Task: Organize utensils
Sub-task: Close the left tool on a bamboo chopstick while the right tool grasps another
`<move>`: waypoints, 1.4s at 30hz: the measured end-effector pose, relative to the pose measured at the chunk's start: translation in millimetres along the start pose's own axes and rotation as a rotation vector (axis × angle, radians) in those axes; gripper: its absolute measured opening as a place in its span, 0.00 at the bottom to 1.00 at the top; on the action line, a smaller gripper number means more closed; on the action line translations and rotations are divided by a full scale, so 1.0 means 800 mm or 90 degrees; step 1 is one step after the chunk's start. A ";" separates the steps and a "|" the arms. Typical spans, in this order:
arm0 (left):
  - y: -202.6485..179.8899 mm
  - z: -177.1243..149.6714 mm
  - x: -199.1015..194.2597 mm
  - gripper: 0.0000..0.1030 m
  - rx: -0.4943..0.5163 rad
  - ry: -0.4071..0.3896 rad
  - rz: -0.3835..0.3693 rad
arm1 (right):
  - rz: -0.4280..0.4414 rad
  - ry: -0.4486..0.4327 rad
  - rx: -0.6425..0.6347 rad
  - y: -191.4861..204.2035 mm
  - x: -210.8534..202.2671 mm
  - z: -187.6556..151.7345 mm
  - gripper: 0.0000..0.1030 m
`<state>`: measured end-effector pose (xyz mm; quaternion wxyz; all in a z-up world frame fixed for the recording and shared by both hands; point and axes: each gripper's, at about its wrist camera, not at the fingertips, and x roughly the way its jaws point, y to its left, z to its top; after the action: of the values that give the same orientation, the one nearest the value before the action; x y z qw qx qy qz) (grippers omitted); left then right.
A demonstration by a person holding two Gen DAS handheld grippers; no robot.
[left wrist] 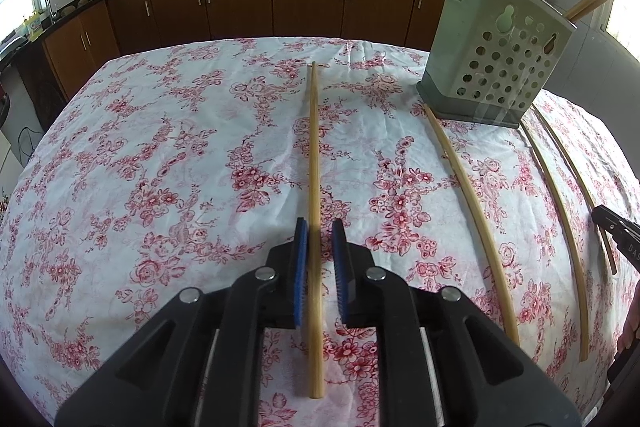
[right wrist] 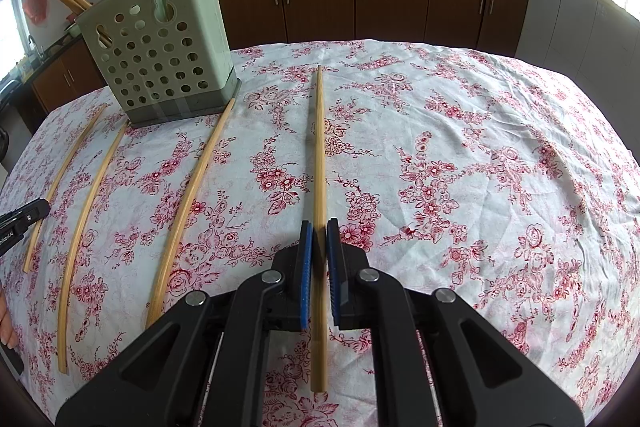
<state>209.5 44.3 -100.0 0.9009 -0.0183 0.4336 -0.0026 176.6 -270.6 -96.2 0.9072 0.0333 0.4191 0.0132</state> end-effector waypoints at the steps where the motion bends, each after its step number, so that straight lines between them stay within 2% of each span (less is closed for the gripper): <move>1: 0.000 0.000 0.000 0.15 -0.001 0.000 0.000 | 0.000 0.000 -0.001 0.000 0.000 0.000 0.09; 39: 0.003 0.000 0.001 0.15 -0.005 -0.002 -0.009 | 0.001 -0.002 0.002 0.000 0.000 0.000 0.09; 42: 0.000 -0.005 -0.003 0.15 0.017 0.002 0.002 | -0.004 -0.002 -0.001 0.000 -0.005 -0.003 0.09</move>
<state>204.8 44.2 -100.3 0.9005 -0.0058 0.4347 -0.0068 172.1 -271.0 -95.1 0.9078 0.0316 0.4181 0.0105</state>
